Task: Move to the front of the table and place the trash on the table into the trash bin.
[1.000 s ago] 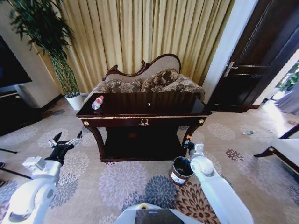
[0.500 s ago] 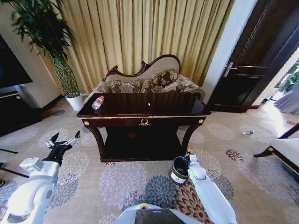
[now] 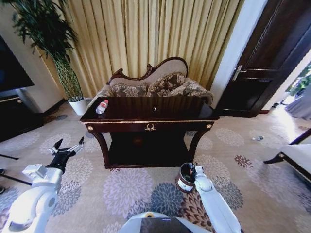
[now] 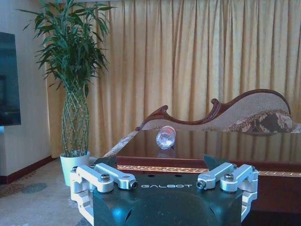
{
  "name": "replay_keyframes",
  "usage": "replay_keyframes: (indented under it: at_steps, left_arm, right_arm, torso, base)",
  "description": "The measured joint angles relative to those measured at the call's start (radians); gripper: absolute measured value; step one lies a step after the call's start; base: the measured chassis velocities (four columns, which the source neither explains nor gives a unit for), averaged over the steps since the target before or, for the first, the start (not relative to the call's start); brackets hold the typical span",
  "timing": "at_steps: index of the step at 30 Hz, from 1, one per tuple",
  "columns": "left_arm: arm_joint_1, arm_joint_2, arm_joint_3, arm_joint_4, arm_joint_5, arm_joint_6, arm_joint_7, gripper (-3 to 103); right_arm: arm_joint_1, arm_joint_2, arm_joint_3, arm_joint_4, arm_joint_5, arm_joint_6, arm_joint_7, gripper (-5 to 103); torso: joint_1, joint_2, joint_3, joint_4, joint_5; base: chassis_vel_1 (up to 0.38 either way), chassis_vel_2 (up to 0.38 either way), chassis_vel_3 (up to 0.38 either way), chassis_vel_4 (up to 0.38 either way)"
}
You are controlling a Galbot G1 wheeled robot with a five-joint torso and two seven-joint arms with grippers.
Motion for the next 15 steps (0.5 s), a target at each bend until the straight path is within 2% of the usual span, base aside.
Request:
replay_keyframes:
  at_steps: [1, 4, 6, 7, 8, 10, 11, 13, 15]
  left_arm:
    - [0.000, 0.000, 0.000, -0.001, 0.000, 0.000, 0.000, 100]
    - [0.001, 0.001, 0.000, -0.003, 0.000, 0.000, 0.000, 100]
    - [0.001, 0.001, -0.001, -0.004, 0.000, -0.001, 0.000, 100]
    - [0.001, 0.001, -0.001, -0.004, 0.000, -0.001, 0.000, 100]
    - [0.000, 0.002, -0.001, -0.003, 0.000, -0.001, -0.001, 100]
    - [-0.001, 0.002, -0.001, -0.003, 0.000, -0.001, -0.002, 100]
    - [-0.001, 0.002, 0.000, -0.003, 0.000, -0.001, -0.002, 100]
    - [-0.005, 0.000, 0.006, -0.004, 0.000, -0.001, -0.002, 100]
    - [-0.006, -0.001, 0.009, -0.004, 0.000, -0.001, -0.002, 100]
  right_arm:
    - [-0.002, 0.001, 0.002, 0.001, -0.001, 0.004, 0.002, 42]
    - [-0.010, 0.002, 0.003, 0.020, 0.001, 0.020, 0.018, 47]
    - [-0.030, -0.008, 0.001, 0.091, 0.015, 0.059, 0.028, 58]
    - [-0.030, -0.008, 0.001, 0.091, 0.015, 0.059, 0.028, 58]
    - [-0.049, -0.022, -0.004, 0.161, 0.051, 0.075, 0.029, 70]
    - [-0.061, -0.035, -0.010, 0.217, 0.089, 0.079, 0.031, 70]
    - [-0.066, -0.040, -0.013, 0.240, 0.106, 0.080, 0.034, 75]
    - [-0.093, -0.065, -0.040, 0.399, 0.211, 0.075, 0.095, 86]
    - [-0.099, -0.070, -0.047, 0.444, 0.239, 0.069, 0.111, 86]
  torso:
    - [0.000, 0.000, 0.000, 0.0000, 0.0001]
    - [0.000, 0.000, 0.000, -0.0003, 0.0003]
    - [0.000, 0.000, 0.000, 0.0000, 0.0003]
    - [0.000, 0.000, 0.000, 0.0000, 0.0003]
    - [0.000, 0.000, 0.000, 0.0001, 0.0000]
    - [0.000, 0.000, 0.000, -0.0002, 0.0000]
    - [0.000, 0.000, 0.000, -0.0002, -0.0001]
    - [0.000, 0.000, 0.000, 0.0000, 0.0001]
    - [0.000, 0.000, 0.000, 0.0001, 0.0001]
  base:
    - [0.000, 0.000, 0.000, 0.000]
    - [0.000, 0.000, 0.000, 0.000]
    - [0.000, 0.000, 0.000, 0.000]
    - [0.000, 0.000, 0.000, 0.000]
    - [0.000, 0.000, 0.000, 0.000]
    - [0.000, 0.000, 0.000, 0.000]
    - [0.000, 0.000, 0.000, 0.000]
    - [0.000, 0.000, 0.000, 0.000]
    - [0.000, 0.000, 0.000, 0.000]
